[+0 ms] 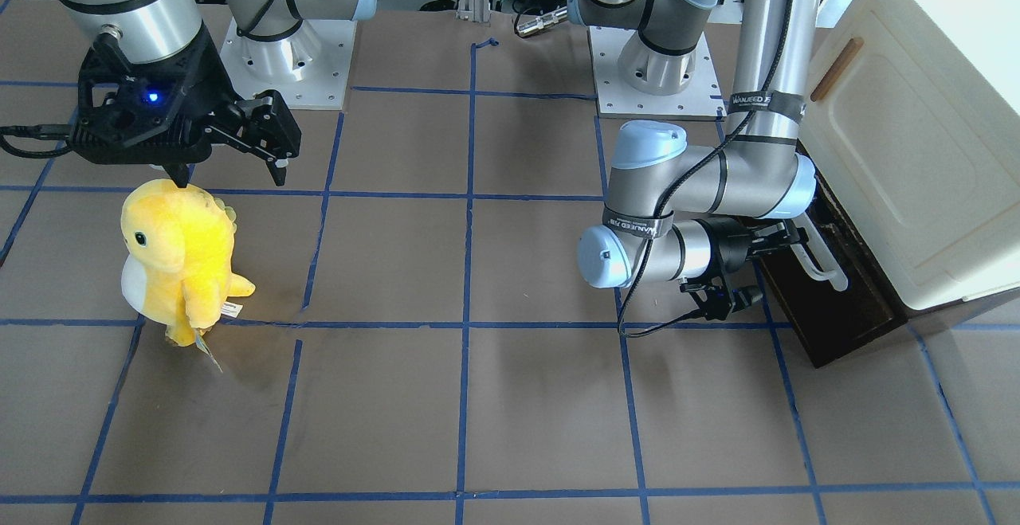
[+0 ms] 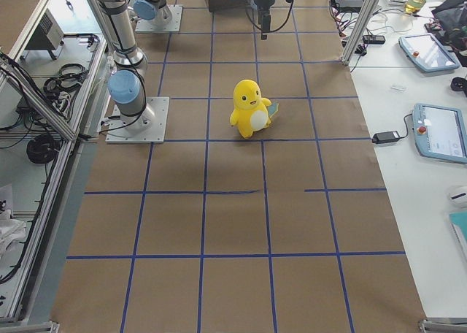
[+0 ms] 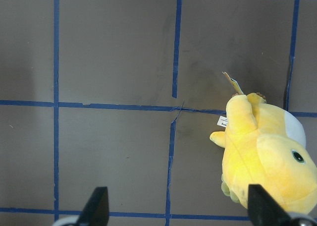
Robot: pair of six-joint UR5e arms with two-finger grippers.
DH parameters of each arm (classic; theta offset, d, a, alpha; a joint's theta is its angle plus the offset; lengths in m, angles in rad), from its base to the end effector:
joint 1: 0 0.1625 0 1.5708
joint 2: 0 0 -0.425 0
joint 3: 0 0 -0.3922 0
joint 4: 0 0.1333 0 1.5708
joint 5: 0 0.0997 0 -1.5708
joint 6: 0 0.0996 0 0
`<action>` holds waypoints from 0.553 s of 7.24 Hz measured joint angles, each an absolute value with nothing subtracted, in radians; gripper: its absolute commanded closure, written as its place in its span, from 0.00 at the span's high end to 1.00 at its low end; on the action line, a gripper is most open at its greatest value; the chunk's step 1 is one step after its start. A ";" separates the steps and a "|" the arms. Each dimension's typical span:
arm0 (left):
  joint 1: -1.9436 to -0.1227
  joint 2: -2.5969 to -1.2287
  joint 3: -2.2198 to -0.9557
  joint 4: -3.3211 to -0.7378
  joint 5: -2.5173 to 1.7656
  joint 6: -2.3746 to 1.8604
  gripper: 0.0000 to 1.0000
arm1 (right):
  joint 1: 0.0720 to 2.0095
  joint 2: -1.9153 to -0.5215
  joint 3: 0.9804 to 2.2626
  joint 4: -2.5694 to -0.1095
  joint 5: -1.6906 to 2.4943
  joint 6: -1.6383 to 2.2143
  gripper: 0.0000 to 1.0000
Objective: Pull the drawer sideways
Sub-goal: 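Pull the handle with the left gripper, sliding the drawer out of the cabinet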
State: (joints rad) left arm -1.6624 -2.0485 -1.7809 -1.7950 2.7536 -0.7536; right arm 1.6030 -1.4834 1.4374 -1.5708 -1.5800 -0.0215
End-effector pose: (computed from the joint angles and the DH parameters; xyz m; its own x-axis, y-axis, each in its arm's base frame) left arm -0.0894 -0.5237 0.1890 -0.2642 0.1396 -0.9543 -0.1711 0.9670 0.1889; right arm 0.1495 -0.5285 0.5090 -0.9985 -0.0532 0.0102 -0.0536 0.9975 -0.0458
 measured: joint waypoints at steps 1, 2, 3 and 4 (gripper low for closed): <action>-1.666 -2.049 -1.780 -1.793 2.753 -0.753 0.16 | 1.603 -1.483 1.437 -1.571 -1.580 -0.021 1.00; -1.669 -2.050 -1.780 -1.791 2.752 -0.753 0.16 | 1.603 -1.483 1.437 -1.571 -1.580 -0.021 1.00; -1.670 -2.051 -1.779 -1.788 2.751 -0.753 0.16 | 1.603 -1.483 1.437 -1.571 -1.580 -0.022 1.00; -1.674 -2.051 -1.778 -1.784 2.750 -0.753 0.16 | 1.603 -1.483 1.437 -1.571 -1.580 -0.022 1.00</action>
State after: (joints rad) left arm -1.6744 -2.0514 -1.7777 -1.7843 2.7497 -0.7532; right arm 1.6030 -1.4834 1.4374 -1.5708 -1.5800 -0.0217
